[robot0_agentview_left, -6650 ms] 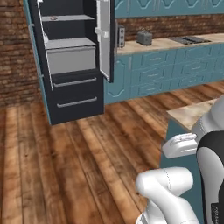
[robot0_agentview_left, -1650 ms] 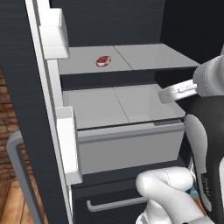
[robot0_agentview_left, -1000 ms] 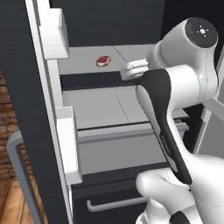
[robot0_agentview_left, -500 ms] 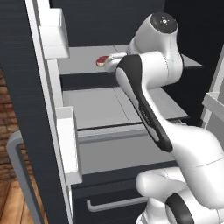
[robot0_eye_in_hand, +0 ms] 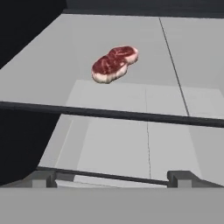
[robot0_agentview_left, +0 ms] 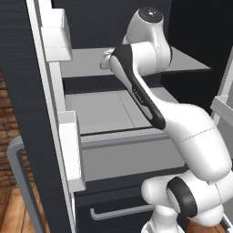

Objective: Gather the lemon and garlic from the fridge and place them on a tray on the dining counter. Then gather the chicken drumstick and steak from the fridge and place them on the other tray.

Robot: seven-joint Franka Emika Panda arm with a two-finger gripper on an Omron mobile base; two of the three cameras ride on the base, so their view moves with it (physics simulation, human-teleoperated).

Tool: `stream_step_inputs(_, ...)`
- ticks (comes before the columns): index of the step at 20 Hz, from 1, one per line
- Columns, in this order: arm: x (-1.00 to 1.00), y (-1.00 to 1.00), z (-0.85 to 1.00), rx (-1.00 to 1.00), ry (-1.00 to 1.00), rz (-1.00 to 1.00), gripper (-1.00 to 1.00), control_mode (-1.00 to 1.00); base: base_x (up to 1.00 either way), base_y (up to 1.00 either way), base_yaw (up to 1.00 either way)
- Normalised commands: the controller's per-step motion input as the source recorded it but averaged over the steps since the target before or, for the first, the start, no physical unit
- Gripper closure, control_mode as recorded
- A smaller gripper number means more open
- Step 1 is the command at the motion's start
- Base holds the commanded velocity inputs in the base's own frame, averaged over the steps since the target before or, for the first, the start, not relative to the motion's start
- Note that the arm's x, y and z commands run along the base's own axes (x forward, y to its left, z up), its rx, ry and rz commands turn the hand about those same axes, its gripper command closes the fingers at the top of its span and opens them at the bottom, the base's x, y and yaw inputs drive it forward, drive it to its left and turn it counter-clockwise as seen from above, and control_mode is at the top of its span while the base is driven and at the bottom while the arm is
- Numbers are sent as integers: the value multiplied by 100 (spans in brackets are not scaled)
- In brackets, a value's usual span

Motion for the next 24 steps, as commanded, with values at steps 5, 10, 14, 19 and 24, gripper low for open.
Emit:
stream_step_inputs(5,52,16,-18,0,8,-2,-100,-100,0,0,0)
stream_step_inputs(10,32,0,-20,0,6,-3,-100,-100,0,0,0)
stream_step_inputs(14,55,2,-4,0,2,-6,-100,-100,0,0,0)
stream_step_inputs(19,56,4,-9,0,4,-7,-100,-100,0,0,0)
stream_step_inputs(24,55,9,-13,0,4,-9,-100,-100,0,0,0)
